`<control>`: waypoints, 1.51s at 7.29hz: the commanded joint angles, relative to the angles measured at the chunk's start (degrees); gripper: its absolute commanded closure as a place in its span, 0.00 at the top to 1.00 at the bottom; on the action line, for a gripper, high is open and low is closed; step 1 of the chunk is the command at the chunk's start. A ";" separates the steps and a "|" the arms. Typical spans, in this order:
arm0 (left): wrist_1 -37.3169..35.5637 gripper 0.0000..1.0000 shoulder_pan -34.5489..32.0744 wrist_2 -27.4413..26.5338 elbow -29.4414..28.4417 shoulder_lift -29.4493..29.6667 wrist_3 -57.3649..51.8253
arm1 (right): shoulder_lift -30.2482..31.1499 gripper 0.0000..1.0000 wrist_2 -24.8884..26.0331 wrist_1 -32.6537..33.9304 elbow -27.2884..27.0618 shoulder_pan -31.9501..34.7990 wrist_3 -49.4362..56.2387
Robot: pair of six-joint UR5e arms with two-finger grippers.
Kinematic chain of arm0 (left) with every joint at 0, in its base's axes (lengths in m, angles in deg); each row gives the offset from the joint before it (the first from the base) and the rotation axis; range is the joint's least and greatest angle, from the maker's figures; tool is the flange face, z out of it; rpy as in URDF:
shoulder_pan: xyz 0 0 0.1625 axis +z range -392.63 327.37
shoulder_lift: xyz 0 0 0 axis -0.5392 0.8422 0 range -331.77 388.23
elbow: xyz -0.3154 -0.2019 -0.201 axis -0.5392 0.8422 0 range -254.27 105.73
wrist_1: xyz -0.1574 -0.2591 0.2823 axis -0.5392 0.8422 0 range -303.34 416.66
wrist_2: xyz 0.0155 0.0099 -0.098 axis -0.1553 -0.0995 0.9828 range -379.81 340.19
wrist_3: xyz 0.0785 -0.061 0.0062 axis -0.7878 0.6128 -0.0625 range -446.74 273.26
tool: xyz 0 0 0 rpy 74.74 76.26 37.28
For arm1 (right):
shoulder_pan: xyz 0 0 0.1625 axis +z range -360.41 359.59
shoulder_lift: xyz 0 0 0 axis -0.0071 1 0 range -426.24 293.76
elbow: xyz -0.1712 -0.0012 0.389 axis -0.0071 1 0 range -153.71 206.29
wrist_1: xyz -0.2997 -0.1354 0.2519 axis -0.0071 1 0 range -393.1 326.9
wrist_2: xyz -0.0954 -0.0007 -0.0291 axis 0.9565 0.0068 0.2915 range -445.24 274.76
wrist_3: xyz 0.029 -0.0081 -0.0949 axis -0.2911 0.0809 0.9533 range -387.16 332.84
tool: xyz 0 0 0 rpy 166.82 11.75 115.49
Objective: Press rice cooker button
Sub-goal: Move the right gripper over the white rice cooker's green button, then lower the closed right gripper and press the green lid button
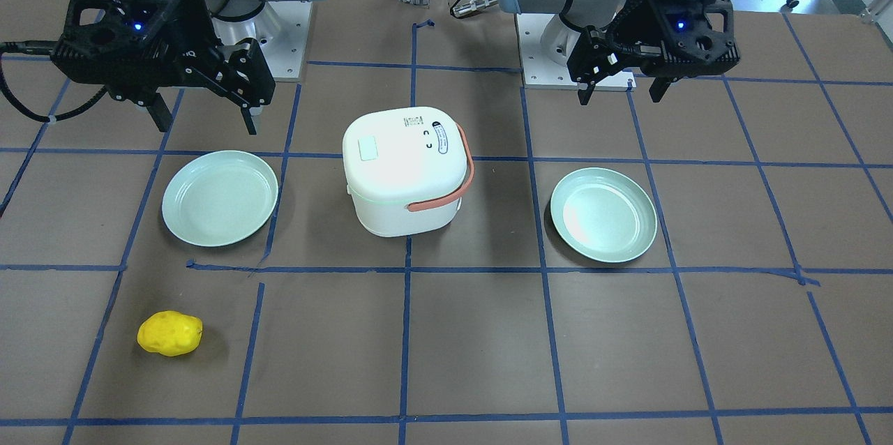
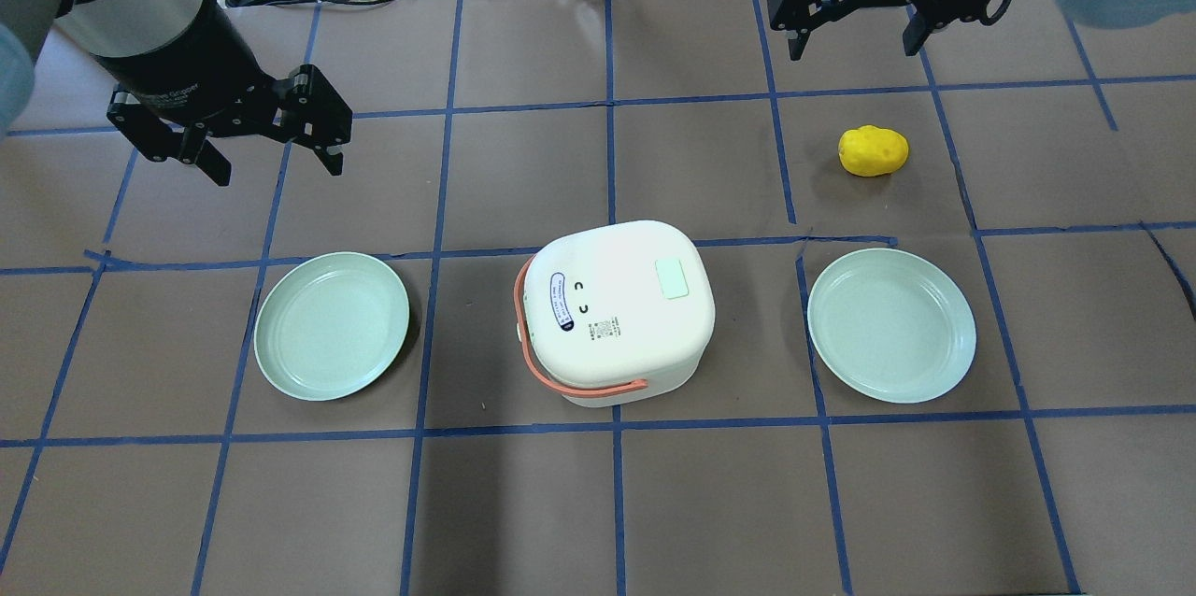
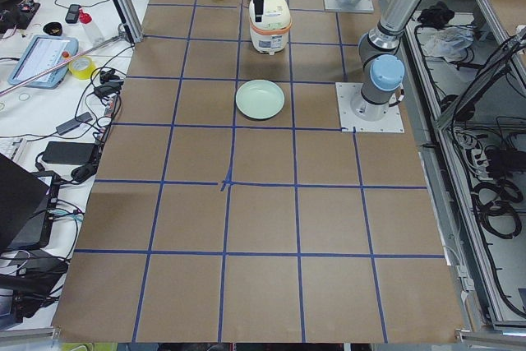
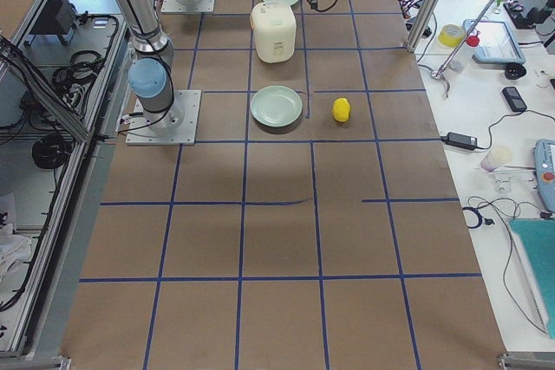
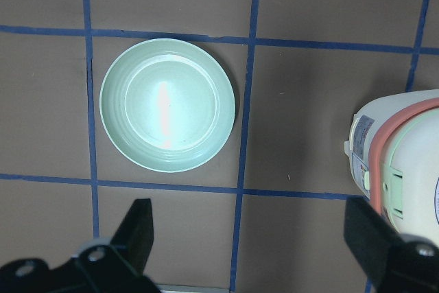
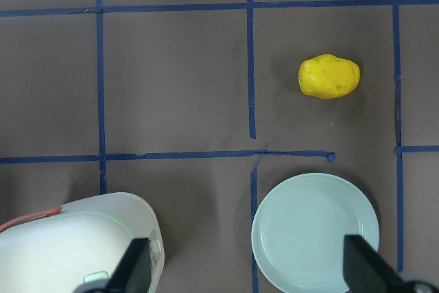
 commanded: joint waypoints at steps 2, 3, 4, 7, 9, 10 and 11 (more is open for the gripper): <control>0.00 1.00 0.00 0.00 0.00 0.00 -0.02 | 0.09 0.71 -0.28 -1.29 -0.35 0.51 0.08; 0.00 1.00 0.00 0.00 0.00 0.00 -0.02 | 0.18 0.26 -0.97 -3.57 -0.61 0.68 0.08; 0.00 1.00 0.00 0.00 0.00 0.00 -0.02 | 0.18 0.15 -3.85 -4.20 -1.22 0.94 0.00; 0.00 1.00 0.00 0.00 0.00 0.00 -0.02 | -0.26 0.11 -3.36 -2.89 -7.53 8.38 -6.11; 0.00 1.00 0.00 0.00 0.00 0.00 -0.02 | -1.22 0.11 -3.70 1.41 -13.24 13.41 -7.22; 0.00 1.00 0.00 0.00 0.00 0.00 -0.02 | -1.75 0.11 -3.88 6.90 -17.45 14.99 -7.39; 0.00 1.00 0.00 0.00 0.00 0.00 -0.02 | -1.76 0.11 -3.97 10.96 -19.84 15.88 -7.56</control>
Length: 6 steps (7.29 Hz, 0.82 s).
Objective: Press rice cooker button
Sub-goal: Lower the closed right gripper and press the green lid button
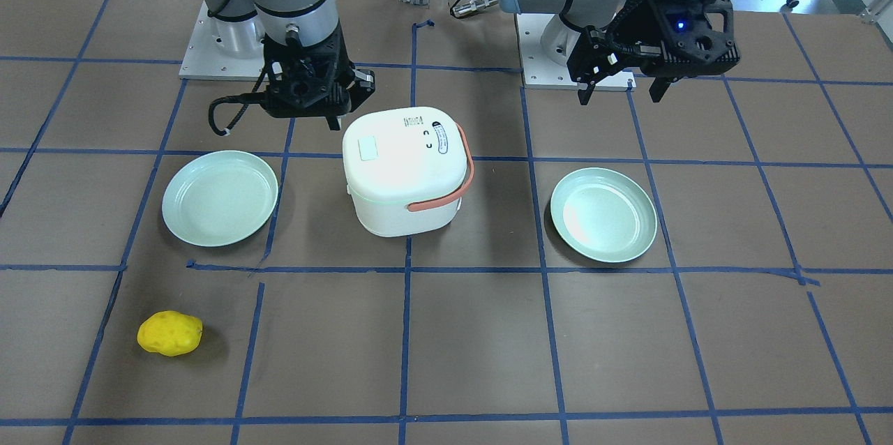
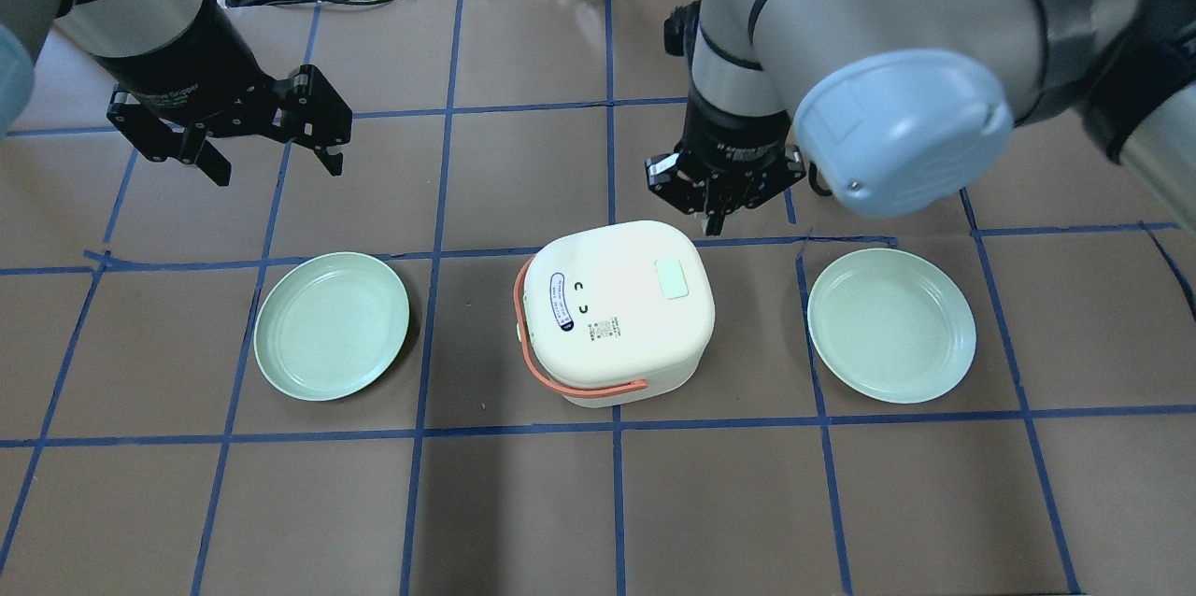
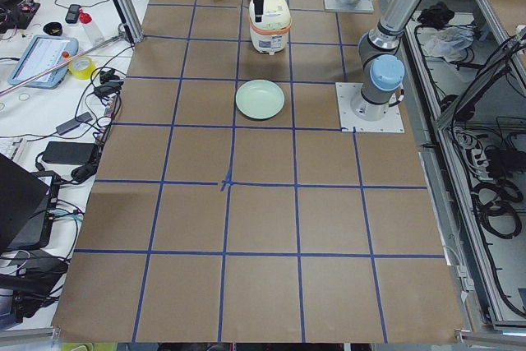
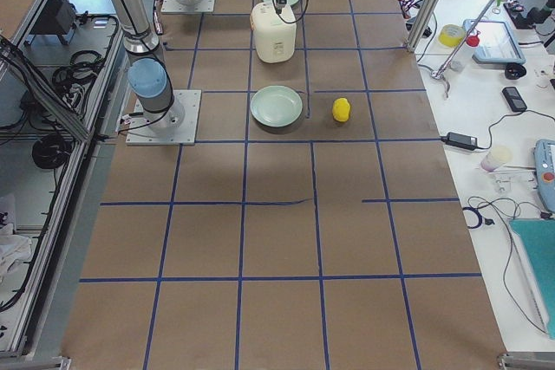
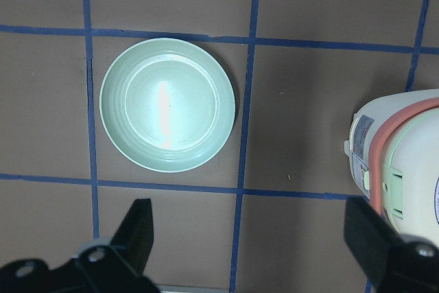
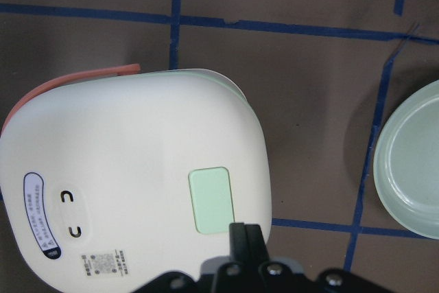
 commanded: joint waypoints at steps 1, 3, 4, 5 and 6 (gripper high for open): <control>0.00 1.00 0.00 0.00 0.00 0.00 0.09 | -0.28 0.11 0.50 5.44 -4.21 1.82 -0.18; 0.00 1.00 0.00 0.00 0.00 0.00 0.09 | -0.28 0.11 0.77 5.53 -4.48 1.82 0.17; 0.00 1.00 0.00 0.00 0.00 0.00 0.00 | -0.54 0.12 0.59 5.88 -4.48 1.82 0.09; 0.00 1.00 0.00 0.00 0.00 0.00 0.00 | -0.63 0.13 0.68 5.88 -4.48 1.82 0.17; 0.00 1.00 0.00 0.00 0.00 0.00 0.00 | -0.72 0.13 0.68 5.97 -4.48 1.82 0.17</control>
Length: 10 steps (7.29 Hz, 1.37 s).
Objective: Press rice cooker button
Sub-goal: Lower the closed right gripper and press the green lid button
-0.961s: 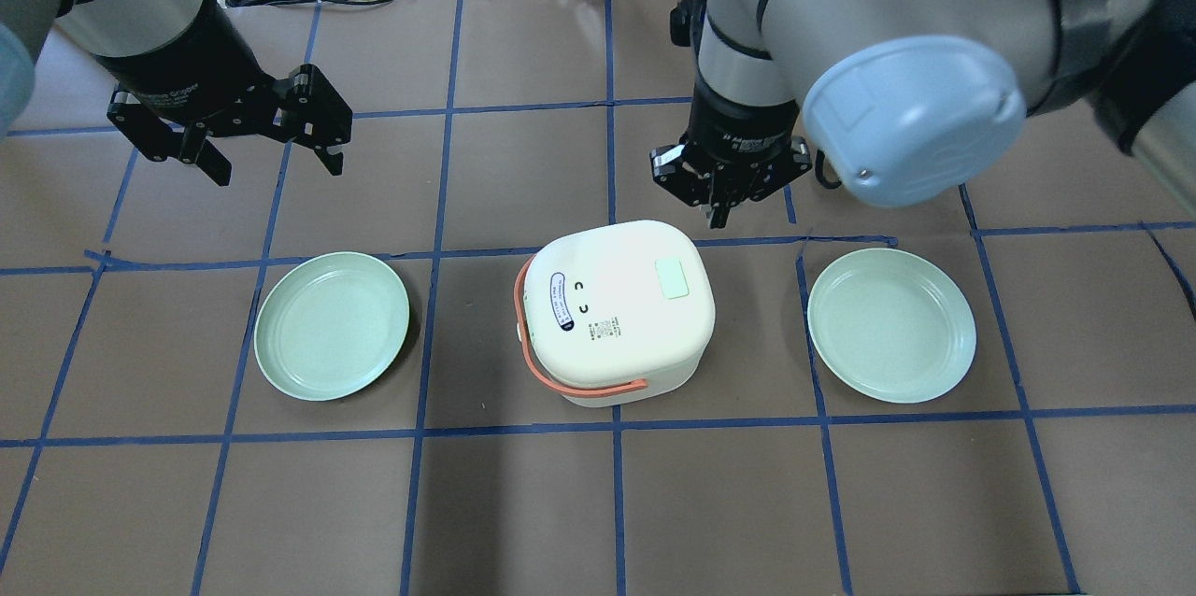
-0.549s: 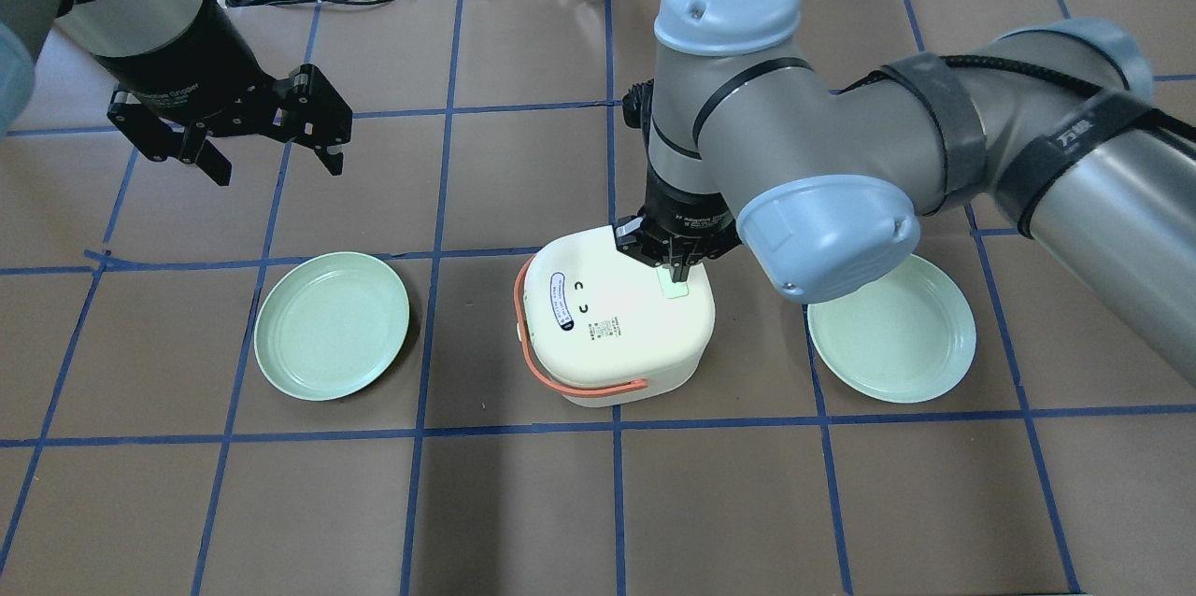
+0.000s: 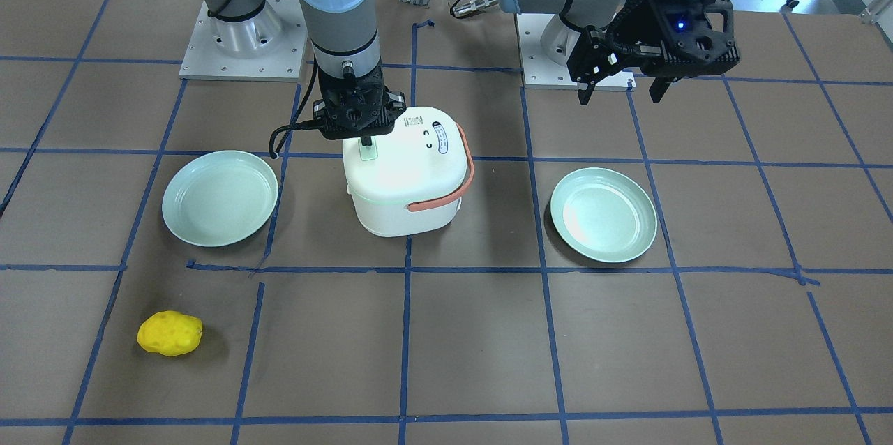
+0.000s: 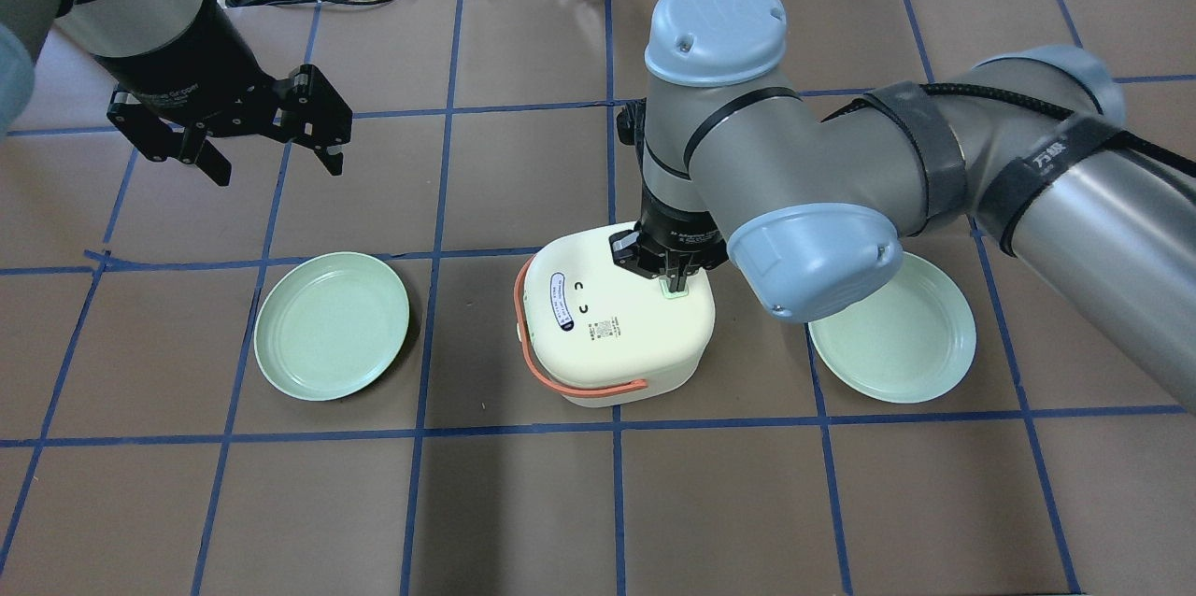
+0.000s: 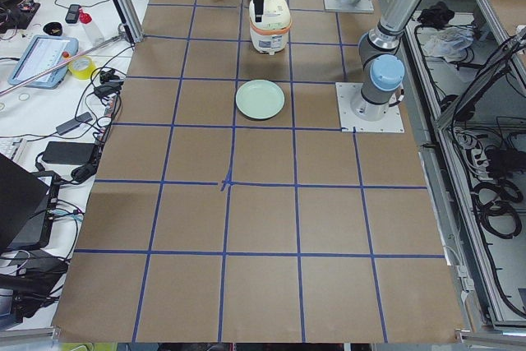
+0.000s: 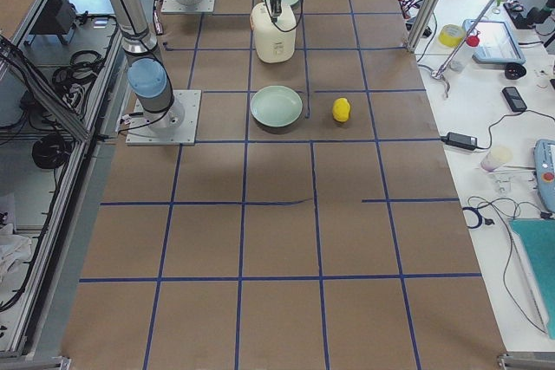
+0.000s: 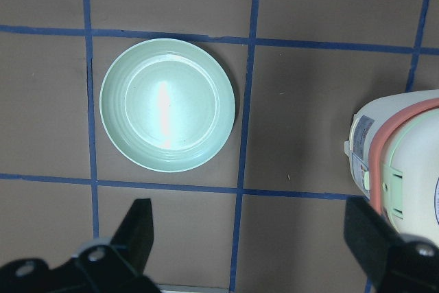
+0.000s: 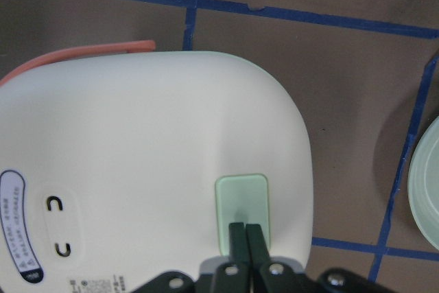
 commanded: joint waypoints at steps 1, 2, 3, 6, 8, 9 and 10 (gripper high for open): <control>0.00 1.00 0.00 0.00 0.00 0.00 -0.01 | -0.13 0.14 0.11 0.12 -0.20 0.00 0.12; 0.00 1.00 0.00 0.00 0.00 0.00 0.07 | -0.13 0.16 0.02 0.65 -0.46 0.00 0.21; 0.00 1.00 0.00 0.00 0.00 0.00 0.08 | -0.22 0.16 0.02 0.82 -0.55 0.00 0.13; 0.00 1.00 0.00 0.00 0.00 0.00 0.08 | -0.31 0.15 0.02 1.44 -0.73 0.00 0.12; 0.00 1.00 0.00 0.00 0.00 0.00 -0.01 | -0.75 0.15 0.02 1.88 -0.64 0.00 0.21; 0.00 1.00 0.00 0.00 0.00 0.00 -0.01 | -0.75 0.31 0.28 2.05 -0.03 0.00 0.30; 0.00 1.00 0.00 0.00 0.00 0.00 -0.01 | 0.12 0.91 1.50 1.88 1.19 -0.17 -0.40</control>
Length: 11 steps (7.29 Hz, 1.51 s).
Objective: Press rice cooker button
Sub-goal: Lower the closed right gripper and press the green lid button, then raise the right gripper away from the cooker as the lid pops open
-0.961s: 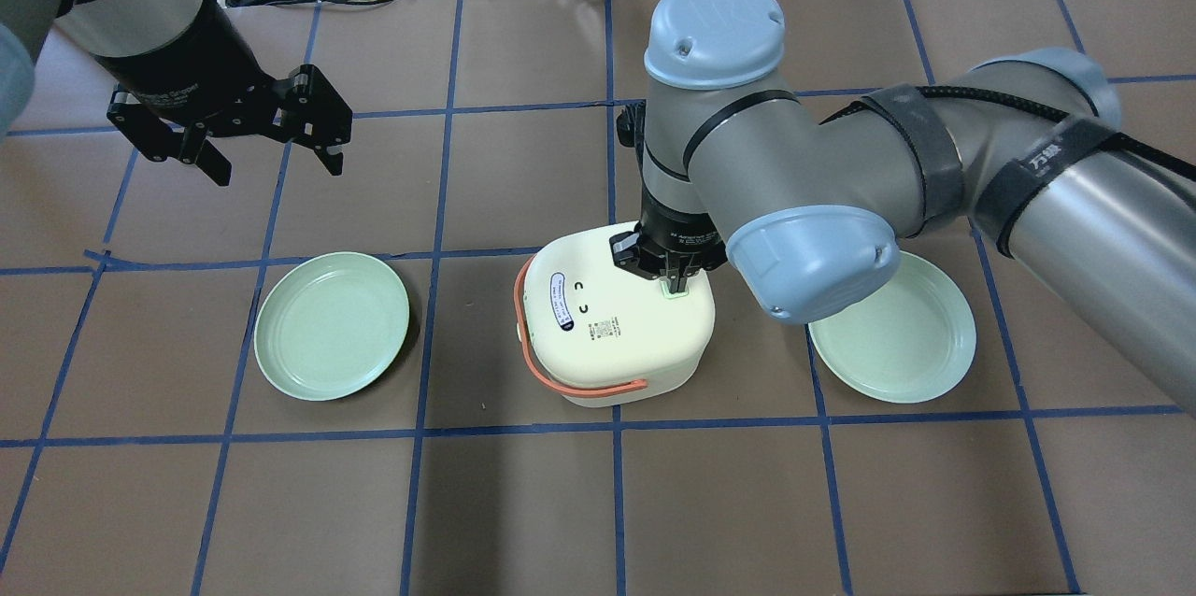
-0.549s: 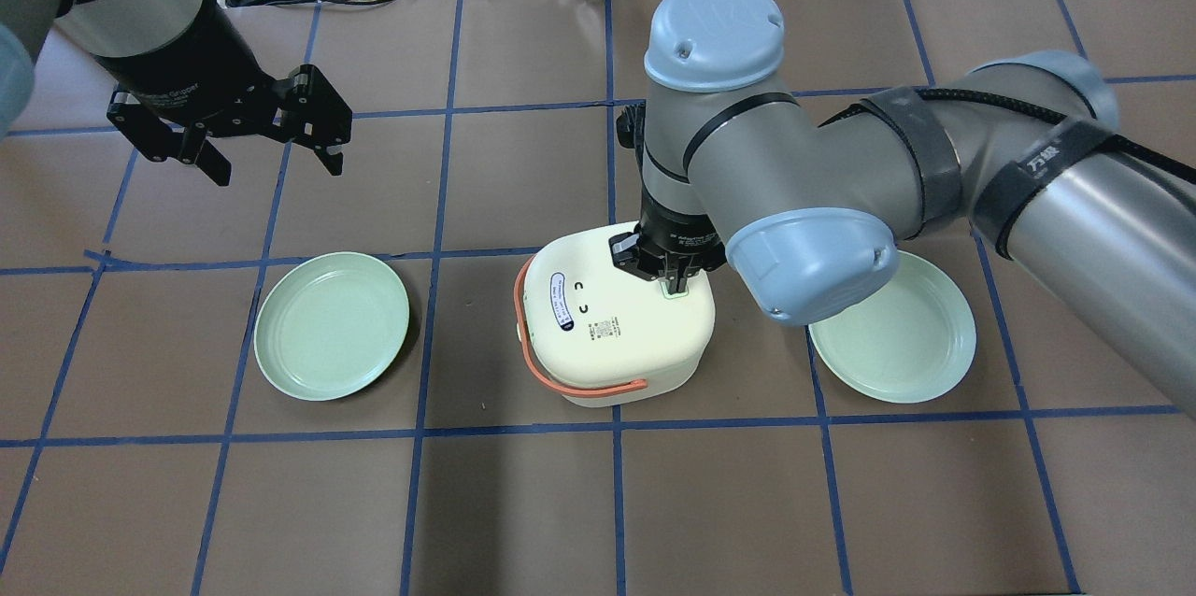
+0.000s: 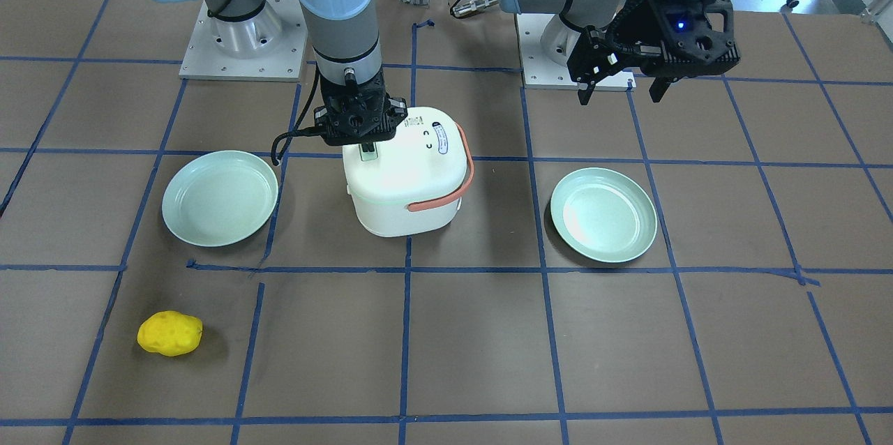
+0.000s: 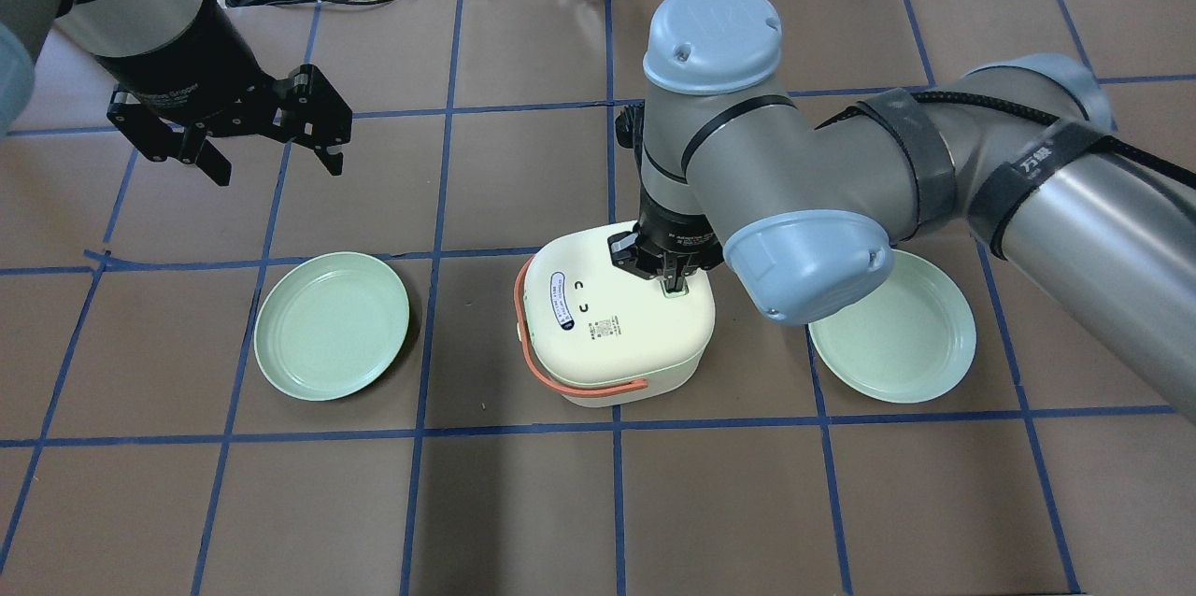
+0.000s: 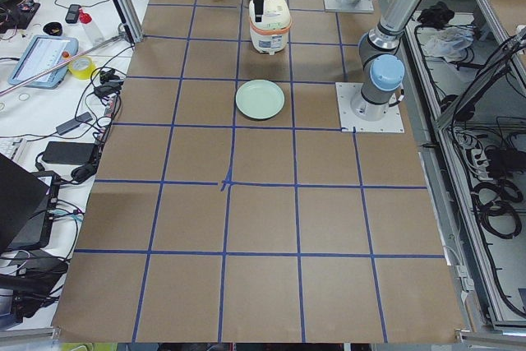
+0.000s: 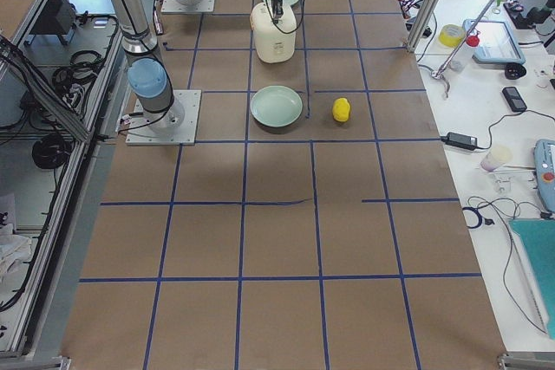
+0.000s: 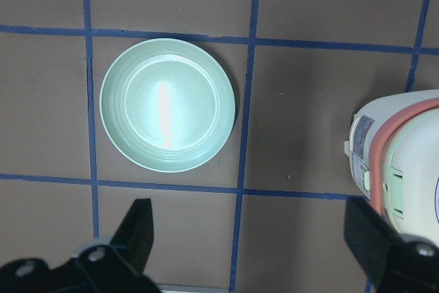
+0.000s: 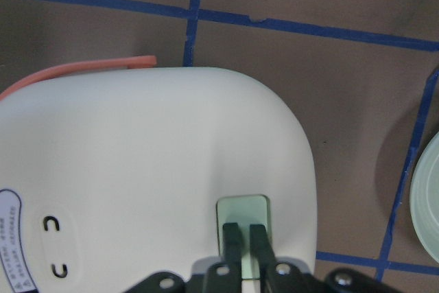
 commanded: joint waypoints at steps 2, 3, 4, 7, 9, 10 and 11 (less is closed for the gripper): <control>0.00 1.00 0.00 0.00 0.00 0.00 0.08 | 1.53 1.00 4.10 -2.31 5.62 -1.36 0.02; 0.00 1.00 0.00 0.00 -0.09 0.00 0.00 | 1.53 1.00 5.24 -4.50 8.69 -2.84 0.72; 0.00 1.00 0.00 0.00 0.00 0.00 -0.01 | 1.53 1.00 4.91 -6.87 11.94 -6.69 4.99; 0.00 1.00 0.00 0.00 0.00 0.00 -0.01 | 1.53 1.00 0.60 -12.52 19.68 -16.97 13.00; 0.00 1.00 0.00 0.00 0.00 0.00 0.00 | 1.79 1.00 1.38 -12.96 21.02 -19.56 16.37; 0.00 1.00 0.00 0.00 0.00 0.00 -0.01 | 1.88 1.00 1.39 -13.22 20.93 -19.65 16.28; 0.00 1.00 0.00 0.00 0.00 0.00 0.08 | 1.88 1.00 1.39 -13.31 20.93 -19.56 16.19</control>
